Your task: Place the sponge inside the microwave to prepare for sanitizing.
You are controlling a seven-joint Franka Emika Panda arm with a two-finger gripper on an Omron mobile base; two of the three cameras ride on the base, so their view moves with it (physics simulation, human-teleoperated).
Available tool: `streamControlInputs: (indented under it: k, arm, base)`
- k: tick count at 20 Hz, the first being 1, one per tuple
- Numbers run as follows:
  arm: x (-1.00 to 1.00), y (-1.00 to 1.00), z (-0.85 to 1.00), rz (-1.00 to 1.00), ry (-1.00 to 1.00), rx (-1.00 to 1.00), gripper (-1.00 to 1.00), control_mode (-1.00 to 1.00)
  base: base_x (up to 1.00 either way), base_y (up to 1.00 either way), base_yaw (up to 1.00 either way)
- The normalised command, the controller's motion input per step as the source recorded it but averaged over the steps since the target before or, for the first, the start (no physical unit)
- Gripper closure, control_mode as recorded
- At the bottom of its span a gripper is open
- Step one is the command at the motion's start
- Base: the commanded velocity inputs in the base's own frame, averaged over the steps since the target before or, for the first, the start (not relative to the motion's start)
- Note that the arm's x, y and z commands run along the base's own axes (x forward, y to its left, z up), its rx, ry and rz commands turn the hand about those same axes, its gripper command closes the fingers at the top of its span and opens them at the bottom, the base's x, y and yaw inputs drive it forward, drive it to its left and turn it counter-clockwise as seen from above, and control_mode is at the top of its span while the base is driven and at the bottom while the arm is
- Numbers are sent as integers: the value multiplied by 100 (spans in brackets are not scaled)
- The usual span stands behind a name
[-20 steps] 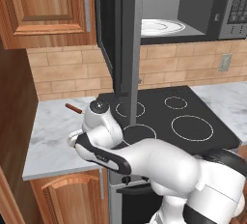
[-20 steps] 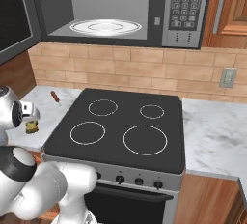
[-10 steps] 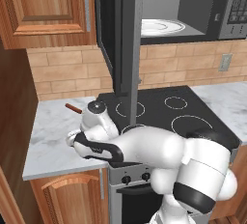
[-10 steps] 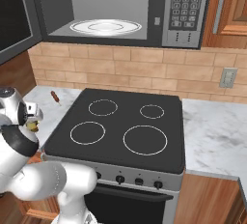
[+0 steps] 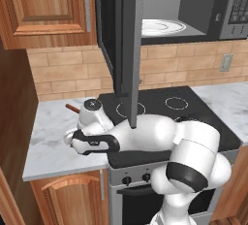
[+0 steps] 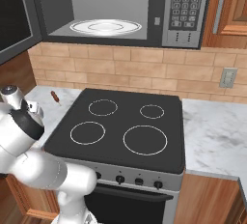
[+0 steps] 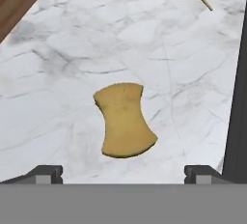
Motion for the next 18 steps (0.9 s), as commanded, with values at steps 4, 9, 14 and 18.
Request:
streamControlInputs:
  k: [4,9,14,18]
  arm:
    - [3,6,-23,0,0,-5,-100,-100]
    - [2,4,-23,-2,0,-5,-100,-100]
    - [15,0,-8,0,0,-1,-100,-100]
    - [21,0,-13,0,0,0,-100,-100]
  base:
    - [0,0,0]
    - [0,0,0]
    - [0,0,0]
    - [0,0,0]
